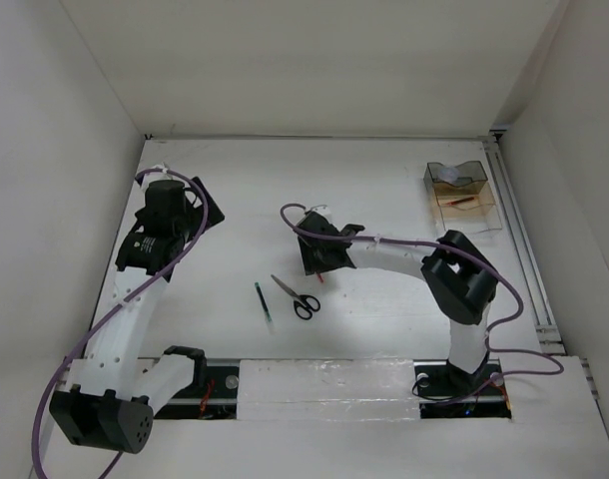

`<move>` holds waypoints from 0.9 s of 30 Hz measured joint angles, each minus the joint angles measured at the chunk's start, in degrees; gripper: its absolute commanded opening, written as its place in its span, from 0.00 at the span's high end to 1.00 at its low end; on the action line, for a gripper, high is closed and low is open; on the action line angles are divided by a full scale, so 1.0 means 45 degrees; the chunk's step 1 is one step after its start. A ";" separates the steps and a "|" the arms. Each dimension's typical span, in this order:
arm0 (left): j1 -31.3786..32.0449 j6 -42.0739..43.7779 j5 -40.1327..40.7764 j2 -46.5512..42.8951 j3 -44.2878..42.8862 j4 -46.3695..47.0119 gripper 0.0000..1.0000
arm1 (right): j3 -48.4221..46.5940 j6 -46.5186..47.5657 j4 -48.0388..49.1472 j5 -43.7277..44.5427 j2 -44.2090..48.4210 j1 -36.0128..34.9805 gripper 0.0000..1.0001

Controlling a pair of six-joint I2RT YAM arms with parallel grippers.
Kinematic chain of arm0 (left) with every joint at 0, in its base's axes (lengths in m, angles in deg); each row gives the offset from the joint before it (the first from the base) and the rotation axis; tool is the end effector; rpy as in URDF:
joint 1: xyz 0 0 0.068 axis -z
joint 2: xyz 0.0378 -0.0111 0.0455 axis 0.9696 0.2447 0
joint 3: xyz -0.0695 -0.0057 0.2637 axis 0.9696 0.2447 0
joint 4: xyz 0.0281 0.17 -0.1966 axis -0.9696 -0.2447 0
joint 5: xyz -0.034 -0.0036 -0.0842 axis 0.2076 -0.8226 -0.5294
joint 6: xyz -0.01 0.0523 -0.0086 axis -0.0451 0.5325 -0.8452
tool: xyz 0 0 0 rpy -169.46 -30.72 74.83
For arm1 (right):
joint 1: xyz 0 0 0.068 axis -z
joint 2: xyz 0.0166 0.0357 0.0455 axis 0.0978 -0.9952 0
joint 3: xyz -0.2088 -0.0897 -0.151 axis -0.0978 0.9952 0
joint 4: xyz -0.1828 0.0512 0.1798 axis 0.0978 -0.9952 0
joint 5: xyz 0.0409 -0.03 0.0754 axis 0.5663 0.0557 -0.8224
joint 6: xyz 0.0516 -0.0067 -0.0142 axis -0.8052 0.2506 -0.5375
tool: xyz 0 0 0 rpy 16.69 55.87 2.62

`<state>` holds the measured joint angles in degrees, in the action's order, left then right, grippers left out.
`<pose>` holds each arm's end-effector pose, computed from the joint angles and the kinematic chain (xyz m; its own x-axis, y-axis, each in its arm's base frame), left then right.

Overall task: Sort the stationery into containers
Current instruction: Pick up the pen from the center of the board.

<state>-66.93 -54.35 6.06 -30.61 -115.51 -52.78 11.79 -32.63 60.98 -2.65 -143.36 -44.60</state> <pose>0.2107 -0.0260 0.3575 -0.4058 -0.4233 -0.8101 -0.2440 0.9043 -0.3503 0.2603 0.2968 0.1820 -0.8038 -0.1969 -0.5613 -0.2705 0.9614 0.0502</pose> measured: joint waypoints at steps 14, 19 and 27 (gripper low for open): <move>0.0000 0.0097 -0.0078 -0.0034 0.0005 0.0068 0.00 | -0.0403 -0.0233 -0.0340 0.0427 -0.0826 -0.0699 1.00; 0.0000 0.0107 -0.0131 -0.0044 0.0010 0.0083 0.00 | -0.0408 -0.0209 -0.0282 0.0151 -0.0782 -0.0447 1.00; 0.0000 0.0214 -0.0447 -0.0010 0.0146 0.0253 0.00 | 0.0651 -0.0899 0.1156 -0.0991 0.2307 0.3376 1.00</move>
<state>-66.93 -53.39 4.05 -30.66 -114.85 -51.65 14.71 -36.67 66.19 -7.10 -132.98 -29.41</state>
